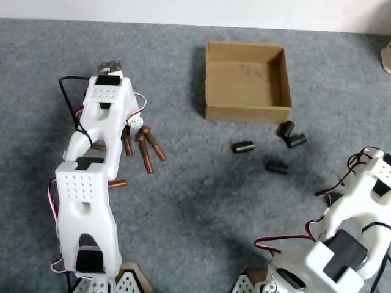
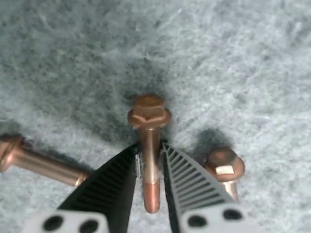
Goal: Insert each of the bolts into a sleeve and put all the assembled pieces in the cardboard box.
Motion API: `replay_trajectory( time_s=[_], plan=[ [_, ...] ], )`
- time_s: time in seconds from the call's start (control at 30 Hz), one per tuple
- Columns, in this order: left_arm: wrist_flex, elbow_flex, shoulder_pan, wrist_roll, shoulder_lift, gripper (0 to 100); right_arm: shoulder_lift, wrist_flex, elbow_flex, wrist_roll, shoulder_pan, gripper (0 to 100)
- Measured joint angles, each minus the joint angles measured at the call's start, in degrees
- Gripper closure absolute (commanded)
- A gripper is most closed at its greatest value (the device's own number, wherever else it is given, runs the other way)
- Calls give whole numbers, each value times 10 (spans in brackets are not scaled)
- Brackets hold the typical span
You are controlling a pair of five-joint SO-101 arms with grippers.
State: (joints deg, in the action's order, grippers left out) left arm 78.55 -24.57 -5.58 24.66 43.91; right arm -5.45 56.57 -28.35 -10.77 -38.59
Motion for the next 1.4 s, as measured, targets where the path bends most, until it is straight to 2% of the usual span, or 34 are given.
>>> replay_trajectory(
  time_s=[0.5,0.97,1.27,1.33,1.4],
  plan=[
    [0,0,0,0,0,995,0,-126,-127,-16,0,876],
    [0,0,0,0,0,995,4,-132,-127,-16,-16,877],
    [0,0,0,0,0,995,125,-131,-87,-36,-33,880],
    [0,0,0,0,0,995,167,-130,-57,-38,-35,916],
    [0,0,0,0,0,995,203,-127,-29,-38,-36,998]
  ],
)
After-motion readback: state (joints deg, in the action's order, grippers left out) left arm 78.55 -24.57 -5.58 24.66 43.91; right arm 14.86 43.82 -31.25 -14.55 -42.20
